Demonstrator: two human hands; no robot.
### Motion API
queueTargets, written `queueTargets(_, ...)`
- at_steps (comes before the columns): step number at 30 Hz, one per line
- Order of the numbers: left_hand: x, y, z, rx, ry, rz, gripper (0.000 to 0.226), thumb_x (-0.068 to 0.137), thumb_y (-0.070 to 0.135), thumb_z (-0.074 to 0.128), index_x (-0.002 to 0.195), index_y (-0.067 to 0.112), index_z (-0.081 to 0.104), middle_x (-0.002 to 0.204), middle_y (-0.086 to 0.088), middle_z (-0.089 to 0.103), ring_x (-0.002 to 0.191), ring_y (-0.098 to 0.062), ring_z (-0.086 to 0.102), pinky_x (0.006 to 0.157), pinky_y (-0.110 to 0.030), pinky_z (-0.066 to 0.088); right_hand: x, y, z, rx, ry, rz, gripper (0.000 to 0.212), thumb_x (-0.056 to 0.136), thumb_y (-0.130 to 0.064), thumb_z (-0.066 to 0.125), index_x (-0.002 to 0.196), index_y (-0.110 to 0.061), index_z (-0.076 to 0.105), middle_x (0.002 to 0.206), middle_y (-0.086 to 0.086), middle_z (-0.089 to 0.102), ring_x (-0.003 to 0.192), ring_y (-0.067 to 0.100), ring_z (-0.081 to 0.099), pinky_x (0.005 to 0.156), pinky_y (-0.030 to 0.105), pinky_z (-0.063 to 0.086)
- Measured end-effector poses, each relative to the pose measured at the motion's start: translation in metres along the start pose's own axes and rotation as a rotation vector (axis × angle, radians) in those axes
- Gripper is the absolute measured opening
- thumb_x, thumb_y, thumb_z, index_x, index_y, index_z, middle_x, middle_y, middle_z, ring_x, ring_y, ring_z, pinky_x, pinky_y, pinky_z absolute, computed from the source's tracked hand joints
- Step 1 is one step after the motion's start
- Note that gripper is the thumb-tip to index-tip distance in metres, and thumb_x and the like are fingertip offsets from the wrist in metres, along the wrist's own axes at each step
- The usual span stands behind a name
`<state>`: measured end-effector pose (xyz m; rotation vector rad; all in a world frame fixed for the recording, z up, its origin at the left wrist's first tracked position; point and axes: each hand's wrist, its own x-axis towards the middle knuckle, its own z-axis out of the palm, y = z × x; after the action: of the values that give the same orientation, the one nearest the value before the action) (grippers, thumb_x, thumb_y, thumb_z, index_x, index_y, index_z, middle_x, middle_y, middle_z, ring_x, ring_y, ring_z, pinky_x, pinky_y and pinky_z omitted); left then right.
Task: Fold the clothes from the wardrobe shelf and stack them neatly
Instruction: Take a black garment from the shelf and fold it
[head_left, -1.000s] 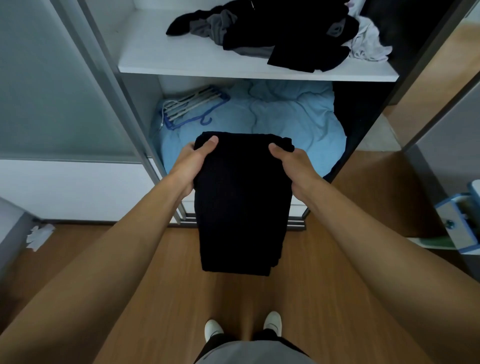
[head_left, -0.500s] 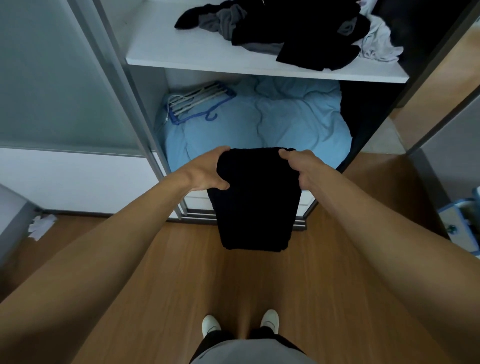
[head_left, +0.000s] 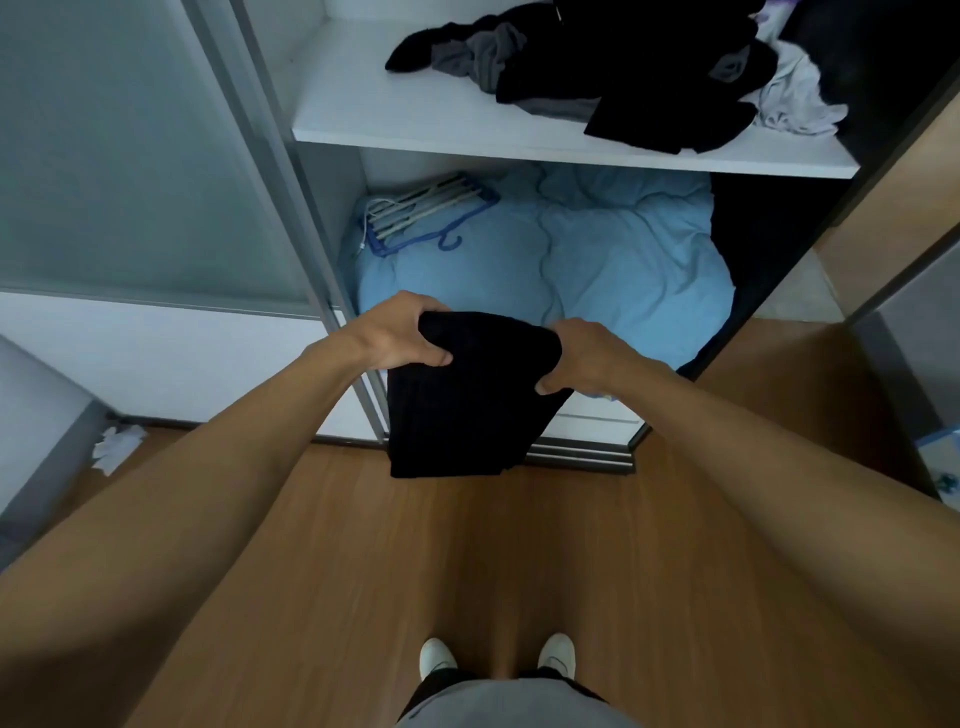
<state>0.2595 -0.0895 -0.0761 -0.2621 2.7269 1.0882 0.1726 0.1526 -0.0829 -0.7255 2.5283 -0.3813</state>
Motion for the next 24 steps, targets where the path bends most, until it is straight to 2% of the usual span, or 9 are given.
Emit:
queueTargets(2, -0.004, 0.0, -0.011, 0.117, -0.041, -0.018, 0.058, 0.071, 0.019, 0.088, 0.123, 0.021, 0.063, 0.106, 0.005, 0.068, 0.098, -0.015, 0.065, 0.091, -0.028, 0.051, 0.007, -0.005, -0.003, -0.116, 0.019, 0.027, 0.031, 0.078, -0.028, 0.079, 0.091, -0.012, 0.057, 0.086, 0.003, 0.06, 0.072, 0.017, 0.057, 0.055, 0.027, 0.04)
queueTargets(6, -0.01, -0.006, -0.031, 0.37, -0.035, -0.035, 0.057, 0.071, 0.029, 0.087, 0.122, 0.026, 0.062, 0.105, 0.005, 0.067, 0.097, -0.019, 0.061, 0.091, -0.038, 0.051, 0.024, -0.019, -0.013, -0.101, 0.003, -0.067, 0.033, 0.077, -0.025, 0.076, 0.064, -0.014, 0.047, 0.07, 0.006, 0.059, 0.067, 0.022, 0.059, 0.058, 0.028, 0.039)
queueTargets(9, -0.011, -0.012, -0.052, 0.561, 0.041, -0.011, 0.033, 0.079, 0.044, 0.078, 0.104, 0.035, 0.06, 0.09, 0.011, 0.059, 0.091, -0.019, 0.056, 0.079, -0.037, 0.046, 0.031, -0.029, -0.024, 0.107, 0.039, -0.148, 0.039, 0.077, -0.018, 0.079, 0.056, -0.016, 0.045, 0.061, 0.001, 0.052, 0.06, 0.016, 0.053, 0.057, 0.026, 0.038)
queueTargets(12, -0.012, -0.015, -0.078, 0.546, 0.121, 0.037, 0.026, 0.083, 0.047, 0.073, 0.081, 0.037, 0.049, 0.079, 0.014, 0.053, 0.086, -0.021, 0.056, 0.072, -0.036, 0.043, 0.033, -0.045, -0.04, 0.267, 0.115, -0.201, 0.041, 0.079, -0.019, 0.081, 0.058, -0.013, 0.047, 0.057, -0.006, 0.047, 0.053, 0.006, 0.044, 0.051, 0.021, 0.03)
queueTargets(15, -0.014, -0.011, -0.106, 0.423, 0.266, 0.145, 0.027, 0.084, 0.041, 0.074, 0.079, 0.038, 0.048, 0.077, 0.014, 0.052, 0.082, -0.021, 0.056, 0.072, -0.036, 0.046, 0.032, -0.06, -0.061, 0.478, 0.29, -0.274, 0.035, 0.077, -0.022, 0.085, 0.078, 0.004, 0.061, 0.07, 0.005, 0.059, 0.066, 0.012, 0.055, 0.063, 0.029, 0.04)
queueTargets(17, -0.014, -0.005, -0.124, 0.385, 0.39, 0.212, 0.028, 0.084, 0.04, 0.075, 0.077, 0.038, 0.048, 0.075, 0.015, 0.05, 0.078, -0.02, 0.053, 0.068, -0.033, 0.041, 0.03, -0.07, -0.073, 0.631, 0.445, -0.253, 0.034, 0.078, -0.03, 0.084, 0.095, -0.006, 0.067, 0.078, 0.003, 0.066, 0.063, 0.006, 0.061, 0.059, 0.024, 0.047)
queueTargets(19, -0.013, -0.001, -0.143, 0.377, 0.491, 0.233, 0.021, 0.084, 0.041, 0.074, 0.081, 0.028, 0.057, 0.079, 0.007, 0.058, 0.078, -0.022, 0.055, 0.069, -0.035, 0.043, 0.028, -0.08, -0.076, 0.792, 0.511, -0.107, 0.043, 0.082, -0.045, 0.076, 0.109, -0.015, 0.062, 0.082, 0.002, 0.067, 0.054, 0.005, 0.063, 0.047, 0.02, 0.048)
queueTargets(21, -0.011, 0.003, -0.16, 0.398, 0.58, 0.254, 0.027, 0.085, 0.042, 0.072, 0.092, 0.017, 0.064, 0.085, -0.001, 0.062, 0.081, -0.024, 0.057, 0.072, -0.036, 0.046, 0.029, -0.085, -0.069, 1.037, 0.299, 0.145, 0.059, 0.089, -0.057, 0.062, 0.12, -0.006, 0.057, 0.089, 0.012, 0.069, 0.061, 0.018, 0.07, 0.054, 0.027, 0.056)
queueTargets(24, -0.009, 0.012, -0.174, 0.396, 0.671, 0.33, 0.029, 0.086, 0.041, 0.071, 0.097, 0.015, 0.065, 0.088, -0.004, 0.06, 0.084, -0.023, 0.056, 0.074, -0.038, 0.046, 0.034, -0.093, -0.055, 1.487, -0.327, 0.263, 0.097, 0.084, -0.077, 0.045, 0.126, 0.01, 0.048, 0.114, 0.032, 0.067, 0.102, 0.041, 0.068, 0.083, 0.045, 0.055)
